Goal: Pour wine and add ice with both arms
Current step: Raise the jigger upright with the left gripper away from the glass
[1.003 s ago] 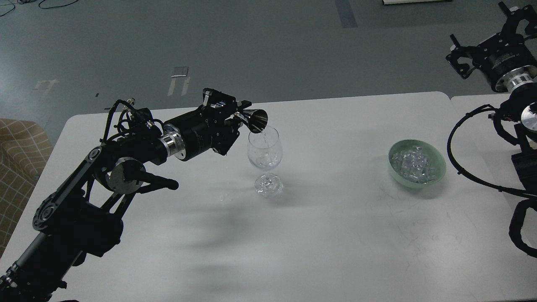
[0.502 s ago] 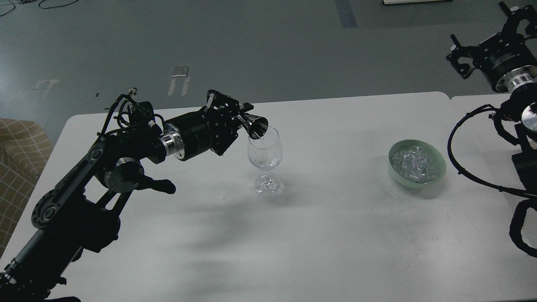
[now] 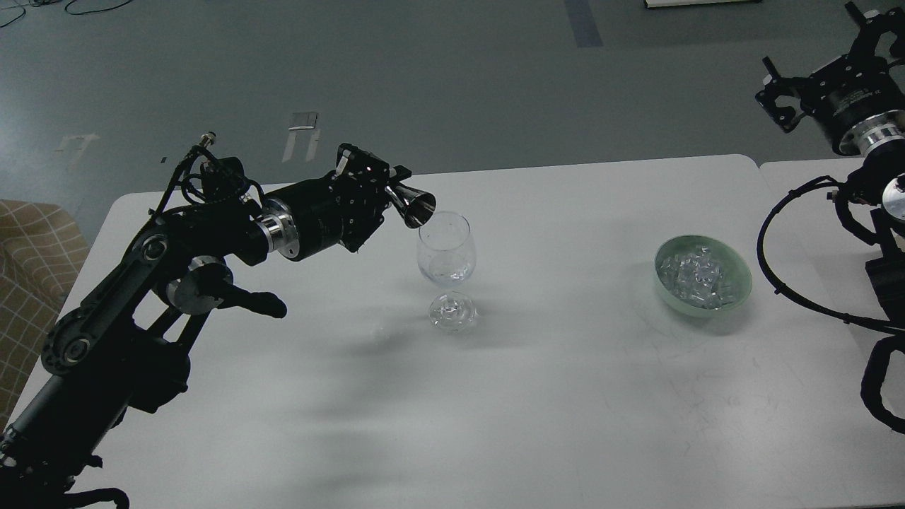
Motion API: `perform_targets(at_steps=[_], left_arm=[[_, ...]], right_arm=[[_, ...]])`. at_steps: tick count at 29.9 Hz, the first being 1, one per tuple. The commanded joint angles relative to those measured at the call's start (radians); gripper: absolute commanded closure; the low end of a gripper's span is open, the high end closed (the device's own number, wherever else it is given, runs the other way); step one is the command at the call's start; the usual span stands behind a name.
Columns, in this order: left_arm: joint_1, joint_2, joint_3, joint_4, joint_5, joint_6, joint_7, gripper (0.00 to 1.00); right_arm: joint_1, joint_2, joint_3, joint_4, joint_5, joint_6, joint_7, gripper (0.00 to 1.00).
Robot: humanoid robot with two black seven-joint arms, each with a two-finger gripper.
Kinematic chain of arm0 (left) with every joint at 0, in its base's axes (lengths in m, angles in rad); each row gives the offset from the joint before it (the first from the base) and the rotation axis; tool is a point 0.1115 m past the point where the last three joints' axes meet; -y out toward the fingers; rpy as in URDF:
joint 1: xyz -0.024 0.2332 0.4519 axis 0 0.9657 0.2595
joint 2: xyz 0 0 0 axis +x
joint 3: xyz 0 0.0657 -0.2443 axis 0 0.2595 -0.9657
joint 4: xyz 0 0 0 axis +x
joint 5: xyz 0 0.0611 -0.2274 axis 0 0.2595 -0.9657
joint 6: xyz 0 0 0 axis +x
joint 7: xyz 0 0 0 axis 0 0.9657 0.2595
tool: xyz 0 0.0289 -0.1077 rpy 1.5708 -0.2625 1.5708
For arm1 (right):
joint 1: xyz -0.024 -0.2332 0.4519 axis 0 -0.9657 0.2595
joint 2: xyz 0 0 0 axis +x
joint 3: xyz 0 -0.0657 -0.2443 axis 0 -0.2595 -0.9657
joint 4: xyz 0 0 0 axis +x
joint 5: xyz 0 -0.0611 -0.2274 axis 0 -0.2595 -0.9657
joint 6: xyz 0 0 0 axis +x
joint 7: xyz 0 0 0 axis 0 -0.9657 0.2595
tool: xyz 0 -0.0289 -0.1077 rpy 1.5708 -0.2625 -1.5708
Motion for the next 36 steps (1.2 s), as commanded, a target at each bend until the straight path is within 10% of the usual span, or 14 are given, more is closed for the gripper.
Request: perform_targets(at_steps=[1,36], left_arm=[[-0.016,0.000,0.000,-0.001,0.040,0.000,0.000,1.00],[-0.145,0.052,0.055,-0.121,0.234,-0.017,0.000,1.00]], right_arm=[[-0.002,-0.006,0.000,-0.001,0.000,0.001,0.000,0.00],[-0.002,-0.032,0.008,-0.001,0.000,0.005,-0.002,0.00]])
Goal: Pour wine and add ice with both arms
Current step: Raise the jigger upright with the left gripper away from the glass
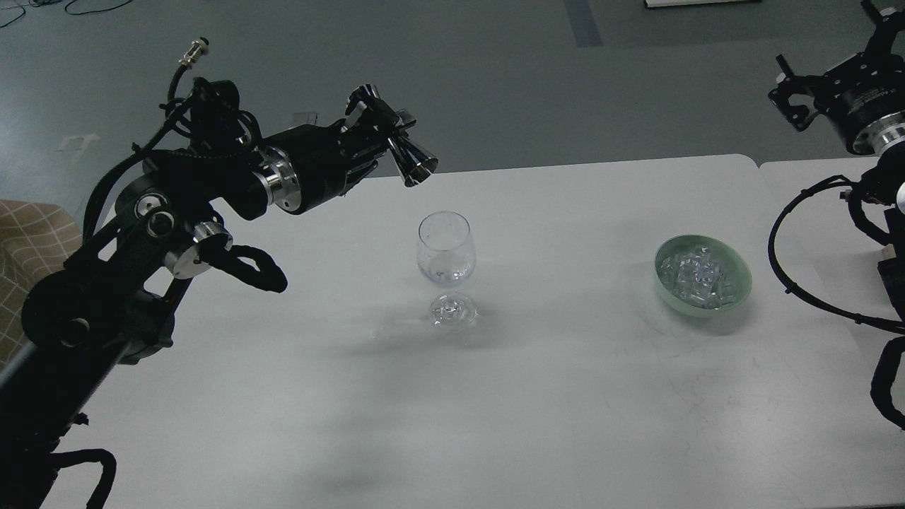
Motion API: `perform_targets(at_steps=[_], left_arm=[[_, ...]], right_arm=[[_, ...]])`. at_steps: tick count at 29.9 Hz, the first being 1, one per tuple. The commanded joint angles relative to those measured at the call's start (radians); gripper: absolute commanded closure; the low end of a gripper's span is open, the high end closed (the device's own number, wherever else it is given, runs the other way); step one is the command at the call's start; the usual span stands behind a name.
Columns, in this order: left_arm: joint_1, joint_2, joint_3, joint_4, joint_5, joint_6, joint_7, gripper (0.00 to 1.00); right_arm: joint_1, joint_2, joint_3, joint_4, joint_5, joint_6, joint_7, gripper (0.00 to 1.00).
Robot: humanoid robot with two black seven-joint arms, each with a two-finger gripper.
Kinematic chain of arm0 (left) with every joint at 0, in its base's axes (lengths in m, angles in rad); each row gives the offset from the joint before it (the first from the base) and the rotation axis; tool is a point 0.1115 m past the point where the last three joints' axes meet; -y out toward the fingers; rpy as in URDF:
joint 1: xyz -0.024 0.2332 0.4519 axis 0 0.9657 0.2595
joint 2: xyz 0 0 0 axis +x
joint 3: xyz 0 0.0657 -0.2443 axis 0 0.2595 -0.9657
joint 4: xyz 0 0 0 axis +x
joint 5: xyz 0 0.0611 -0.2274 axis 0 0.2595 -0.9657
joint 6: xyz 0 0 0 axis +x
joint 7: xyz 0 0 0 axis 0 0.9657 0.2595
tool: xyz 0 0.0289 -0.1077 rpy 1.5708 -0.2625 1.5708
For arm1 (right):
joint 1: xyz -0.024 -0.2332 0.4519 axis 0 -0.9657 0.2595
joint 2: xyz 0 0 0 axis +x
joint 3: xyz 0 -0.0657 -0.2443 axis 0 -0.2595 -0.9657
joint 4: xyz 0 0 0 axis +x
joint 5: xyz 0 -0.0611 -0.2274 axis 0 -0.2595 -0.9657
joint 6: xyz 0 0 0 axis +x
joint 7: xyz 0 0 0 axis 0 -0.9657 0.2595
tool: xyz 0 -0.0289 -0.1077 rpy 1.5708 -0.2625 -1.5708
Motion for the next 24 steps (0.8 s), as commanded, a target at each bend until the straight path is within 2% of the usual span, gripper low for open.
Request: perform_targets(at_steps=[1,7,16,24], left_arm=[[-0.008,0.004,0.000,-0.015,0.000,-0.013,0.000,1.00],[-0.021,0.017,0.000,-0.059,0.000,-0.025,0.000,1.00],[-0.035,0.030,0.000,-0.062,0.090,-0.082,0.000,1.00],[-0.038,0.051,0.001,-0.096,0.124,-0.085,0.000,1.00]], right_arm=[[0.002,-0.009,0.000,0.000,0.000,0.000,-0.001,0.00],[-0.002,-0.027,0.002,-0.002,0.000,0.000,-0.001,0.00],[-0.003,-0.032,0.003,-0.002,0.000,0.000,-0.001,0.00],[-0.005,-0.033,0.002,-0.005,0.000,0.002,-0.002,0.00]])
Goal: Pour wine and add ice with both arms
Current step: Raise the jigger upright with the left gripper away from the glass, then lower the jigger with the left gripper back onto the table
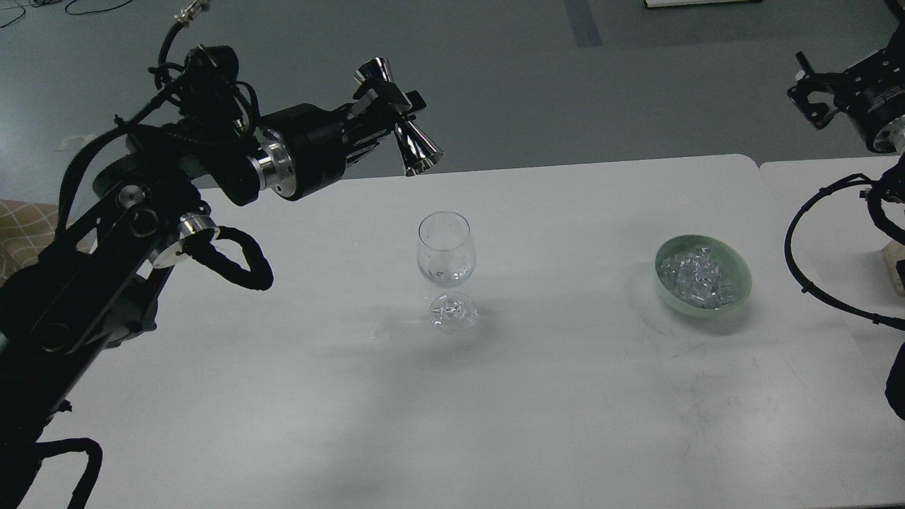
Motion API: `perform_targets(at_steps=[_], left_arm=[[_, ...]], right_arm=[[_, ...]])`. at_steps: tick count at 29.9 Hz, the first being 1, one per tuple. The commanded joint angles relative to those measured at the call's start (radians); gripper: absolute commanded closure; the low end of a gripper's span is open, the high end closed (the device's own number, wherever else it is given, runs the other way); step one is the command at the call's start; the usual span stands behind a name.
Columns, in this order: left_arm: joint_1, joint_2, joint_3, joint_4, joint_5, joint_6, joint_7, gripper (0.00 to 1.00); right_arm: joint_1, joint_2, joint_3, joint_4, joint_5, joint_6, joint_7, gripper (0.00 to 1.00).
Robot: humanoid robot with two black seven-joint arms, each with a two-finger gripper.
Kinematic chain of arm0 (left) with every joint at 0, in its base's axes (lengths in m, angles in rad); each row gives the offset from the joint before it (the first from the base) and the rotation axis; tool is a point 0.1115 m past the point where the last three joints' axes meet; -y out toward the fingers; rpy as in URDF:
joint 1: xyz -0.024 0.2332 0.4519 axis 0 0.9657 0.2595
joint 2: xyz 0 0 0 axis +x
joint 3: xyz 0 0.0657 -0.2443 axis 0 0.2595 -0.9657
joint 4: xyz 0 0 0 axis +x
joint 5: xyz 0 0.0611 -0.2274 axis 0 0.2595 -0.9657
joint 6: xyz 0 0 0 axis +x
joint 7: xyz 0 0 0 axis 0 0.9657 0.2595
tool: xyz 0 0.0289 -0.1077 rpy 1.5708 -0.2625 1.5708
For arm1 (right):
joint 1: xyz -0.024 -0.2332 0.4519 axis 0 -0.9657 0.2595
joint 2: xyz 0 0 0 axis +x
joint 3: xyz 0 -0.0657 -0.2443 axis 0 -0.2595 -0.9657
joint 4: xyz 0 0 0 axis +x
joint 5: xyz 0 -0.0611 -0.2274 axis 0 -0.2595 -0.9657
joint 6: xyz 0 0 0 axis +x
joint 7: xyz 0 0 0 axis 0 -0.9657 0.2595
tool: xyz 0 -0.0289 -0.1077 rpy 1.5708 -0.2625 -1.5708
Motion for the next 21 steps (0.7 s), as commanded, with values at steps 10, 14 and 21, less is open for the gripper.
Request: perform_targets(at_steps=[10,14,21], left_arm=[[0.004,0.014,0.021,-0.039,0.083,-0.009,0.000,1.00],[0.010,0.020,0.006,-0.038,0.075,-0.003,0.000,1.00],[0.079,0.020,-0.140,-0.007,-0.112,0.035,0.000,1.00]], right_arm=[[-0.002,-0.002,-0.002,-0.002,0.000,0.003,-0.002,0.00],[-0.003,-0.002,0.000,-0.001,0.000,0.003,-0.003,0.00],[-0.025,-0.016,-0.009,0.002,0.000,0.004,-0.003,0.00]])
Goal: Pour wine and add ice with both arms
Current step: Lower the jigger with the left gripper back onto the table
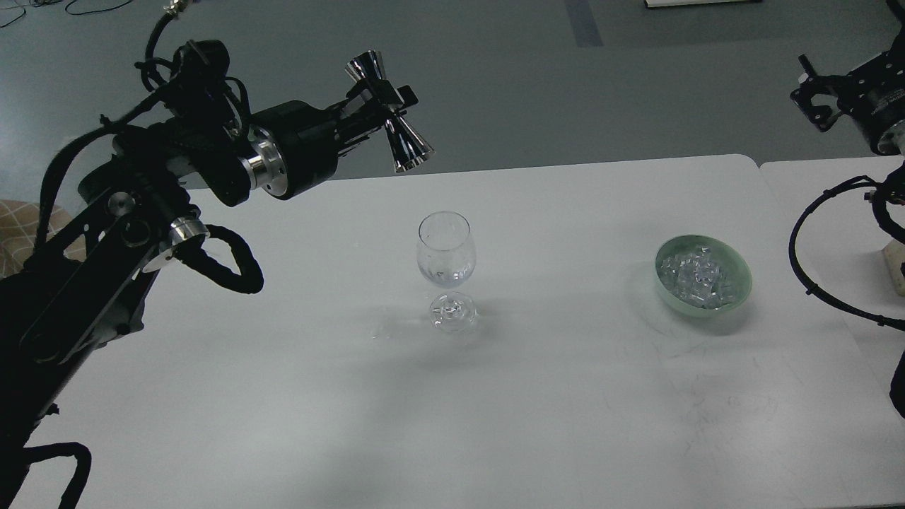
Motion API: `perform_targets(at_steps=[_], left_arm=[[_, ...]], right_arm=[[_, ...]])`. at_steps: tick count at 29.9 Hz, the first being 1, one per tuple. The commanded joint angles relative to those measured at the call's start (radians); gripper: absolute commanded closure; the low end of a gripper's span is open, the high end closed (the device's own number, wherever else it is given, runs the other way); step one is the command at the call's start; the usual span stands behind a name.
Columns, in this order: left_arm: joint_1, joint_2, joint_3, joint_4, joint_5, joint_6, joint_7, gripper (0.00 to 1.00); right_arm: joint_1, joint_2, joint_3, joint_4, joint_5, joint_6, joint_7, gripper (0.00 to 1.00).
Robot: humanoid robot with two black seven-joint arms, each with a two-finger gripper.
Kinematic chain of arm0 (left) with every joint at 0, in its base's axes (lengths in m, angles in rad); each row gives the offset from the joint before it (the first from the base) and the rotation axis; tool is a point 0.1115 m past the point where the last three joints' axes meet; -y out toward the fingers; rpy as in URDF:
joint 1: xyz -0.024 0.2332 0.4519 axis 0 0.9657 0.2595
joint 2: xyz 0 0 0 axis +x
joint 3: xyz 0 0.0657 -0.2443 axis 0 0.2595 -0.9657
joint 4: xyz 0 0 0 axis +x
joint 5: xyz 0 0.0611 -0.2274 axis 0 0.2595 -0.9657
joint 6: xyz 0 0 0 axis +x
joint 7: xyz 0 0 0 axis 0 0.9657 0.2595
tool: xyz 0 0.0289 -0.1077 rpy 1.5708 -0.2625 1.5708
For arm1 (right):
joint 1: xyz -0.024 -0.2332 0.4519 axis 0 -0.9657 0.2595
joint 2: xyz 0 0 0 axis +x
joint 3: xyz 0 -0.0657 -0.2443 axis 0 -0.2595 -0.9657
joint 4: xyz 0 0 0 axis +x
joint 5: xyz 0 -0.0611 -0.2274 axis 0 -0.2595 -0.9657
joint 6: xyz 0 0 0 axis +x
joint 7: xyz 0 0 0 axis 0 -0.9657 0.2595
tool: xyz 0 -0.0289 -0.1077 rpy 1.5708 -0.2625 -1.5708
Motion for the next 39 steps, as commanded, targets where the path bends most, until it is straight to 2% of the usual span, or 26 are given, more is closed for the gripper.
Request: perform_targets(at_steps=[1,6,14,19,23,30,35,39], left_arm=[[0.059,-0.005,-0.085,0.021,-0.119,0.043,0.000,1.00],[0.143,-0.007,-0.203,0.027,-0.300,0.146,0.000,1.00],[0.289,-0.014,-0.429,0.105,-0.601,0.230,0.000,1.00],[0.407,-0.022,-0.499,0.132,-0.658,0.223,0.000,1.00],[0.482,-0.105,-0.555,0.168,-0.769,0.235,0.000,1.00],[0.516,-0.172,-0.582,0.286,-0.925,0.269,0.000,1.00],[0.502,-0.189,-0.584,0.421,-1.030,0.276,0.000,1.00],[0.450,-0.186,-0.587,0.587,-1.119,0.276,0.000,1.00]], right_arm=[[-0.020,-0.001,-0.008,0.003,0.000,0.001,-0.001,0.00],[-0.035,-0.001,-0.009,0.005,0.000,0.003,-0.001,0.00],[-0.037,-0.001,-0.011,0.005,0.000,0.003,-0.001,0.00],[-0.035,-0.001,-0.014,0.005,0.000,-0.006,-0.002,0.00],[-0.035,-0.001,-0.017,0.006,-0.005,-0.008,-0.001,0.00],[-0.034,-0.001,-0.066,0.006,-0.006,-0.012,-0.001,0.00],[-0.031,-0.002,-0.082,0.006,-0.006,-0.012,-0.001,0.00],[-0.034,-0.012,-0.082,0.008,-0.006,-0.015,-0.002,0.00]])
